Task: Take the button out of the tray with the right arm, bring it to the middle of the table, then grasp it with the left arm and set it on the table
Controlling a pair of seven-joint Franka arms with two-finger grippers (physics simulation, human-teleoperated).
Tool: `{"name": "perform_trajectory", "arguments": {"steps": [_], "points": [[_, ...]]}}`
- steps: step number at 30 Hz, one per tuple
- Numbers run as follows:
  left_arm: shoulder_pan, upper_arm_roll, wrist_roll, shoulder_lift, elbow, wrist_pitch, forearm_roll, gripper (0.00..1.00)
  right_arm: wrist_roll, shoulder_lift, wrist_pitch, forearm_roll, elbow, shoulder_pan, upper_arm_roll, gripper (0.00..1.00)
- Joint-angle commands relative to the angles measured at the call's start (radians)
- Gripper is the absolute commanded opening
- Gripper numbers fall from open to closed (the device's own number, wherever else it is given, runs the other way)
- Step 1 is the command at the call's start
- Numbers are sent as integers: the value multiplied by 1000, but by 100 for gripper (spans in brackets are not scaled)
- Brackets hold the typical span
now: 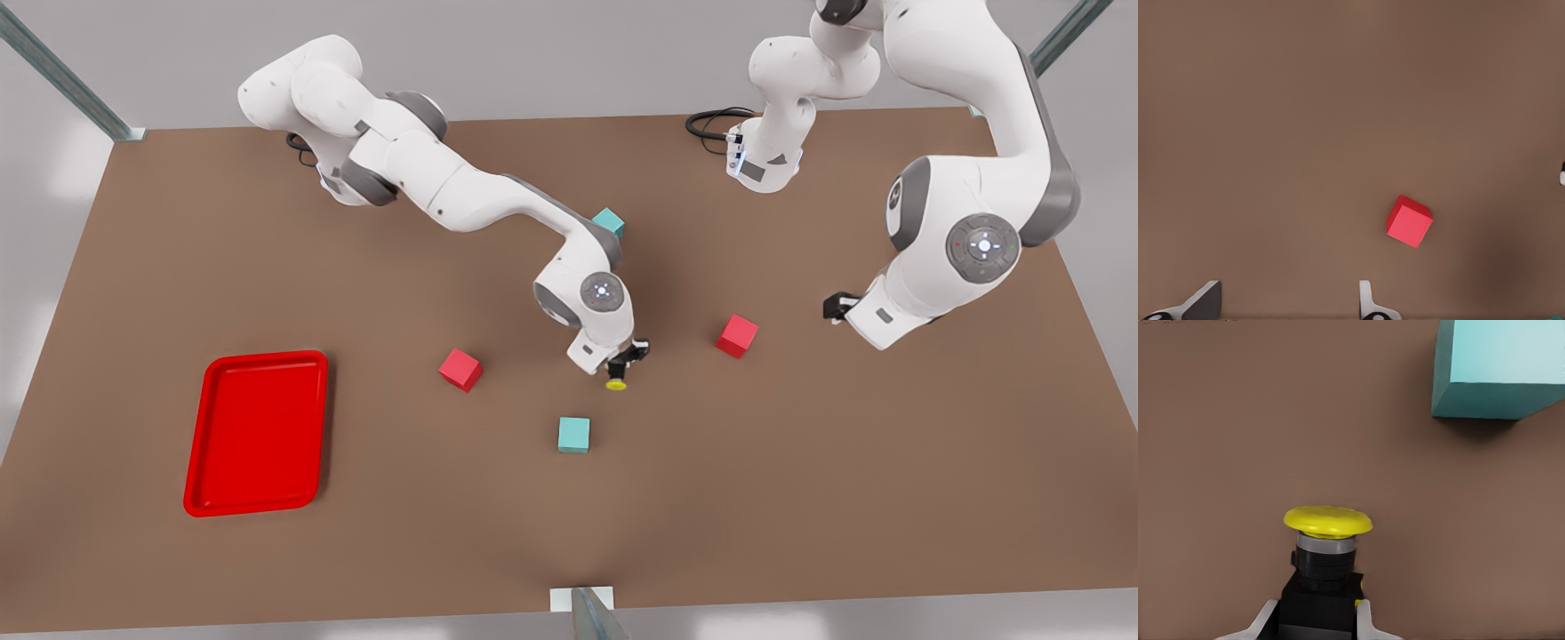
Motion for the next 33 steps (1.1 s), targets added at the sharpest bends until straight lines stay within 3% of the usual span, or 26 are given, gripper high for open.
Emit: {"name": "perform_trajectory", "arguments": {"steps": [1, 2, 3, 6, 7, 8, 12, 14, 16, 18, 20, 22, 26, 29, 33], "points": [[0, -1, -1, 6, 0, 7, 1, 100, 486, 4, 37, -6, 0, 5, -2, 44], [0, -1, -1, 6, 0, 9, 1, 100, 481, 8, 37, -6, 0, 6, -2, 58], [0, -1, -1, 7, 0, 10, 1, 100, 475, 11, 37, -6, 0, 8, -2, 63], [0, -1, -1, 9, 0, 12, 1, 100, 397, 16, 37, -6, -3, 10, -1, 63], [0, -1, -1, 12, 0, 14, 1, 100, 395, 16, 37, -6, -3, 11, -1, 92], [0, -1, -1, 12, 0, 17, 1, 100, 388, 11, 37, -6, -3, 2, -1, 100], [0, -1, -1, 12, 0, 17, 2, 100, 285, -84, 18, -6, -13, -85, 5, 100], [-2, -3, -16, 17, 0, 11, 1, 100, 61, -225, -223, -6, -18, -194, 9, 100], [-136, -7, -447, 98, 5, 12, -23, 100, -362, -354, -537, 0, -18, -378, 10, 100], [-223, -9, -724, 202, 51, 76, -214, 100, -739, -597, -566, 55, -243, -614, -4, 100], [-318, -7, -887, 300, 51, 316, -283, 100, -912, -852, -532, 150, -510, -650, -175, 100], [-356, -7, -895, 386, 46, 544, -280, 100, -924, -1003, -515, 172, -673, -671, -203, 100], [-399, -9, -837, 432, -69, 879, -260, 100, -925, -1001, -650, 158, -599, -714, -203, 100], [-411, -10, -544, 426, -165, 888, -186, 100, -928, -984, -650, 156, -538, -733, -203, 100], [-413, -29, -550, 435, -207, 903, -148, 100, -932, -941, -609, 156, -471, -800, -205, 100]]}}
